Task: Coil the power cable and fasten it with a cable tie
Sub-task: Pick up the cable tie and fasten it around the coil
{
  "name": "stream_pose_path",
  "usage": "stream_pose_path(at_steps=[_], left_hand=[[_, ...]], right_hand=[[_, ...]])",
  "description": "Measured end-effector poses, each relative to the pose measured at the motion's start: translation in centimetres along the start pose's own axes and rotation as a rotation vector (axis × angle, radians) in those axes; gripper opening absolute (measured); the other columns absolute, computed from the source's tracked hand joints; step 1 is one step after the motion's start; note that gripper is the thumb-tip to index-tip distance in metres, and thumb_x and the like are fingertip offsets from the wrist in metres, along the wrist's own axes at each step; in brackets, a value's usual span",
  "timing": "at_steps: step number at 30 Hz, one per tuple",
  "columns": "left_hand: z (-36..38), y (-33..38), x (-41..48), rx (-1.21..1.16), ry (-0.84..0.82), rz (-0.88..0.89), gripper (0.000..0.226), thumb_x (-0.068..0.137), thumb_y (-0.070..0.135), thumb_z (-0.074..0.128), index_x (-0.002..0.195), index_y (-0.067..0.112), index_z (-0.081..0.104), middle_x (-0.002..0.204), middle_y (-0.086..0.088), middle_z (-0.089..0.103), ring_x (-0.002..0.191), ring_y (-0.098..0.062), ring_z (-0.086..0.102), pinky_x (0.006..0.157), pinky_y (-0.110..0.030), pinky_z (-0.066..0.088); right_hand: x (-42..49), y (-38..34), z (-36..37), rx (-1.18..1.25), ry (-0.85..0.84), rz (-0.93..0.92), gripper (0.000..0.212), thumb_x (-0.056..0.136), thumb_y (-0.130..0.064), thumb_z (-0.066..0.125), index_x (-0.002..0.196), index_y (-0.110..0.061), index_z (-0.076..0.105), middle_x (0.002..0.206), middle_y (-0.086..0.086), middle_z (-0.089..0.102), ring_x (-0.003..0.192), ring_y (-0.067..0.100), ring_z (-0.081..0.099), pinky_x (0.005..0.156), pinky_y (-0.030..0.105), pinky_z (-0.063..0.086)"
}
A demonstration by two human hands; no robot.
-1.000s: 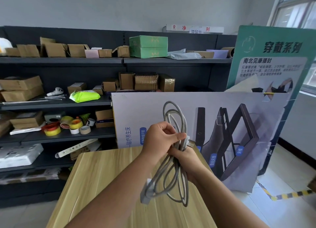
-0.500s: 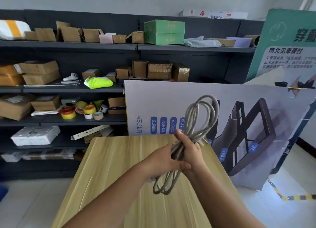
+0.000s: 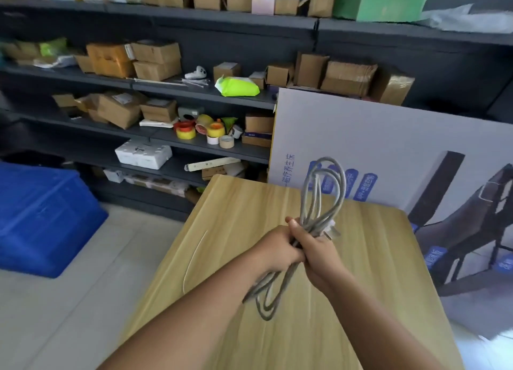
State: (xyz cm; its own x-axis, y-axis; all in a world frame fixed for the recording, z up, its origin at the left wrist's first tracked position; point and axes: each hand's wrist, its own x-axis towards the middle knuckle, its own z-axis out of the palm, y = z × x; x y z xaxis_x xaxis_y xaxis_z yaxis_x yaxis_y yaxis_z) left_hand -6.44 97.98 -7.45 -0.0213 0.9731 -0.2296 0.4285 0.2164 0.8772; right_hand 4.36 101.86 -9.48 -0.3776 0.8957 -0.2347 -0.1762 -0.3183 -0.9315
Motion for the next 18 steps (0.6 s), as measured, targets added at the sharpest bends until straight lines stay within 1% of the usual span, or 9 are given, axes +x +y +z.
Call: stream_pose_path(at_steps=[2, 4, 7, 8, 10, 12, 14, 16, 18], left_hand=[[-1.8, -1.4, -0.3, -0.065, 0.093, -0.050, 0.034, 0.076, 0.019, 0.061, 0.108, 0.027, 0.071, 0.103, -0.001, 0.076, 0.097, -0.019, 0.069, 0.092, -0.042, 0.055], [-4.3, -3.1, -0.6, -0.103, 0.181, -0.112, 0.024, 0.079, 0.030, 0.062, 0.098, 0.023, 0.074, 0.095, -0.002, 0.077, 0.090, -0.020, 0.071, 0.087, -0.042, 0.057], [-8.9, -6.6, -1.5, -0.115, 0.288, -0.233, 0.022, 0.077, 0.038, 0.064, 0.072, 0.018, 0.072, 0.068, 0.001, 0.073, 0.069, -0.020, 0.068, 0.077, -0.042, 0.056], [-10.4, -7.9, -2.1, -0.142, 0.319, -0.262, 0.022, 0.076, 0.036, 0.065, 0.065, 0.018, 0.069, 0.060, 0.003, 0.069, 0.063, -0.019, 0.065, 0.075, -0.041, 0.055], [-13.2, -10.6, -3.4, -0.168, 0.389, -0.313, 0.022, 0.078, 0.030, 0.067, 0.060, 0.017, 0.064, 0.055, 0.004, 0.064, 0.056, -0.017, 0.059, 0.072, -0.036, 0.052], [-15.7, -13.3, -5.0, -0.186, 0.460, -0.381, 0.021, 0.084, 0.025, 0.068, 0.066, 0.016, 0.060, 0.060, -0.002, 0.061, 0.057, -0.018, 0.057, 0.071, -0.033, 0.051], [-17.5, -15.9, -6.5, -0.229, 0.522, -0.448, 0.019, 0.085, 0.026, 0.068, 0.074, 0.015, 0.058, 0.064, -0.005, 0.060, 0.059, -0.020, 0.057, 0.068, -0.034, 0.050], [-19.0, -18.4, -8.0, -0.250, 0.561, -0.495, 0.021, 0.086, 0.026, 0.069, 0.073, 0.015, 0.057, 0.062, -0.004, 0.058, 0.056, -0.019, 0.055, 0.062, -0.031, 0.047], [-19.7, -20.9, -9.3, -0.256, 0.577, -0.531, 0.024, 0.085, 0.027, 0.069, 0.068, 0.015, 0.056, 0.060, -0.003, 0.057, 0.053, -0.017, 0.053, 0.061, -0.030, 0.044]], right_hand=[[1.5, 1.0, 1.7, -0.018, -0.123, 0.022, 0.033, 0.086, -0.029, 0.069, 0.111, -0.008, 0.067, 0.109, 0.008, 0.073, 0.107, 0.023, 0.067, 0.088, 0.033, 0.052], [2.9, 2.4, 3.2, -0.055, -0.269, 0.046, 0.043, 0.086, -0.037, 0.069, 0.119, -0.010, 0.060, 0.110, 0.005, 0.072, 0.106, 0.022, 0.066, 0.084, 0.032, 0.053], [4.8, 5.9, 5.3, -0.082, -0.425, 0.124, 0.064, 0.084, -0.049, 0.066, 0.138, -0.022, 0.046, 0.124, 0.003, 0.066, 0.112, 0.020, 0.063, 0.096, 0.040, 0.050], [5.2, 7.3, 6.1, -0.089, -0.444, 0.153, 0.062, 0.084, -0.051, 0.063, 0.138, -0.023, 0.048, 0.120, 0.002, 0.067, 0.108, 0.020, 0.064, 0.096, 0.040, 0.049], [6.0, 10.2, 7.9, -0.148, -0.429, 0.174, 0.039, 0.092, -0.044, 0.055, 0.125, -0.024, 0.059, 0.108, -0.001, 0.068, 0.098, 0.018, 0.064, 0.090, 0.038, 0.049], [7.1, 13.8, 9.7, -0.320, -0.384, 0.138, 0.019, 0.100, -0.028, 0.050, 0.108, -0.029, 0.067, 0.099, -0.002, 0.069, 0.087, 0.015, 0.066, 0.084, 0.034, 0.049], [8.8, 18.0, 10.8, -0.563, -0.402, 0.079, 0.029, 0.099, -0.015, 0.049, 0.098, -0.036, 0.069, 0.093, -0.004, 0.069, 0.080, 0.013, 0.065, 0.080, 0.033, 0.050], [10.4, 22.2, 12.0, -0.864, -0.488, 0.035, 0.037, 0.096, -0.010, 0.046, 0.101, -0.039, 0.069, 0.095, -0.006, 0.068, 0.086, 0.015, 0.065, 0.082, 0.034, 0.051], [11.4, 25.8, 13.2, -1.188, -0.597, -0.045, 0.040, 0.096, -0.011, 0.044, 0.116, -0.036, 0.068, 0.105, -0.002, 0.067, 0.099, 0.019, 0.063, 0.080, 0.029, 0.047]])
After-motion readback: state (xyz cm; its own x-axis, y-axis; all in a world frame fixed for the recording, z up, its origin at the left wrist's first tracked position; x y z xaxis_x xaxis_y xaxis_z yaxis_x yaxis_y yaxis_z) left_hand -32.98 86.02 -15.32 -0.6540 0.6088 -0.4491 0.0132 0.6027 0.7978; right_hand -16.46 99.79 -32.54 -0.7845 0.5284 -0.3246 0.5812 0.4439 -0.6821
